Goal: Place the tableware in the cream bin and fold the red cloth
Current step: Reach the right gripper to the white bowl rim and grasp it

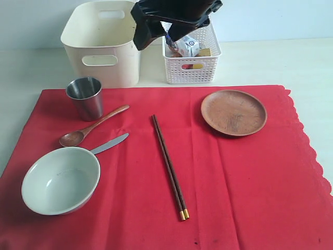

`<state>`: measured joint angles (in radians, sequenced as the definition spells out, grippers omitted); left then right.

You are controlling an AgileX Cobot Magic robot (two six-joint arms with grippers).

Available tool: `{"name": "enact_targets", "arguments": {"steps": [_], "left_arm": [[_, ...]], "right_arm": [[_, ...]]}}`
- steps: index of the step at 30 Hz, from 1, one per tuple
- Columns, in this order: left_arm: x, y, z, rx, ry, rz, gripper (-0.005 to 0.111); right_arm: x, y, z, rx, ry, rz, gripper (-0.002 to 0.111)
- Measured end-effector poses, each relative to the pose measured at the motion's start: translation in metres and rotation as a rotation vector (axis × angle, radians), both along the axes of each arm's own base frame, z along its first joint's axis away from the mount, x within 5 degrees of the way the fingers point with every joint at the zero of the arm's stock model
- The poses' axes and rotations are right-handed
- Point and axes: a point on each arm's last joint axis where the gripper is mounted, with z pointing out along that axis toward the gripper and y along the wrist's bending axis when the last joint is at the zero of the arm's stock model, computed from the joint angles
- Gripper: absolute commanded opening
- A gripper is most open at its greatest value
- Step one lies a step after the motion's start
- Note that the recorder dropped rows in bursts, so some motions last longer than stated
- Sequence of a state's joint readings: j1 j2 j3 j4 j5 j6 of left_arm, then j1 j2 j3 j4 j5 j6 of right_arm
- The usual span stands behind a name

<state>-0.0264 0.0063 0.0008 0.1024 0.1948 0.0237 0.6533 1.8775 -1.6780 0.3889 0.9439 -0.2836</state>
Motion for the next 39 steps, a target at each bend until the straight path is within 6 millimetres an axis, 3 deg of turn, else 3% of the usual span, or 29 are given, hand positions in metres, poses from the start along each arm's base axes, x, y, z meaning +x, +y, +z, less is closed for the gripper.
{"name": "enact_targets", "arguments": {"steps": [6, 13, 21, 30, 39], "left_arm": [[0.0, 0.0, 0.0, 0.0, 0.0, 0.0, 0.001], [0.0, 0.0, 0.0, 0.0, 0.0, 0.0, 0.001], [0.0, 0.0, 0.0, 0.0, 0.0, 0.0, 0.001], [0.0, 0.0, 0.0, 0.0, 0.0, 0.0, 0.001], [0.0, 0.0, 0.0, 0.0, 0.0, 0.0, 0.001]], "right_arm": [[-0.018, 0.023, -0.006, -0.009, 0.014, 0.07, 0.075], [-0.034, 0.061, -0.057, -0.072, 0.119, 0.153, 0.075], [-0.051, 0.089, -0.099, -0.123, 0.172, 0.226, 0.075], [-0.07, 0.113, -0.132, -0.146, 0.175, 0.286, 0.075], [-0.072, 0.119, -0.162, -0.176, 0.213, 0.286, 0.074]]}}
